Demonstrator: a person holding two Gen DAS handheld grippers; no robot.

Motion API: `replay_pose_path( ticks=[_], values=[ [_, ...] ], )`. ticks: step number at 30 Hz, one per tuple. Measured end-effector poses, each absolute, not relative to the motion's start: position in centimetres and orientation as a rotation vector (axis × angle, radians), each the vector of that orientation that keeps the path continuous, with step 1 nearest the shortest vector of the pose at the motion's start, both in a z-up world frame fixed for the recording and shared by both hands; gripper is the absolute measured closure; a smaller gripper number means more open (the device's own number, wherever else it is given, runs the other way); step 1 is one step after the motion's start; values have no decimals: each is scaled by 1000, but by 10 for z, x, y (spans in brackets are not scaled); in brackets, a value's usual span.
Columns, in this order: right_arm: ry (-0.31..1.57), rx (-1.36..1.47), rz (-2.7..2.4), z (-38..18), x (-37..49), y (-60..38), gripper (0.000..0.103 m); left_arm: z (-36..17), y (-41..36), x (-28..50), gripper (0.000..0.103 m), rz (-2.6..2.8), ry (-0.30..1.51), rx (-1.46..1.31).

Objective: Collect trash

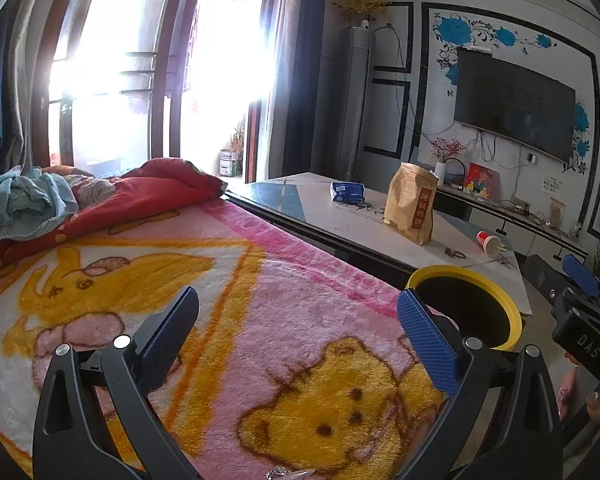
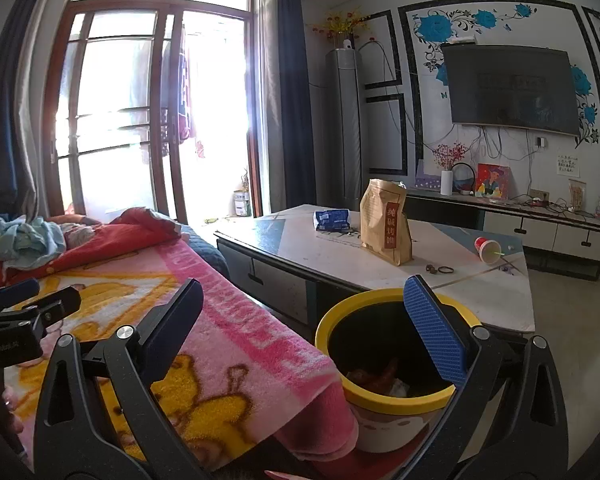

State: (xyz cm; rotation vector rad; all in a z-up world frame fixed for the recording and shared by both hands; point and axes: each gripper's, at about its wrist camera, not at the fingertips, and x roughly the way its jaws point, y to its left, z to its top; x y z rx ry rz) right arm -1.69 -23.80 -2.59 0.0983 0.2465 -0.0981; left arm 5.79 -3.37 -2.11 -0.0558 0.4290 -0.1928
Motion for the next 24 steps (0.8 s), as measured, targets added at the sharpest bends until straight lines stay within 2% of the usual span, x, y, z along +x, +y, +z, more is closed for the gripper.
replay_pose_path(
  ticks=[24],
  values=[
    [253, 100, -107, -23, -17, -239, 10, -22, -38, 61, 6, -202, 438, -46]
  ],
)
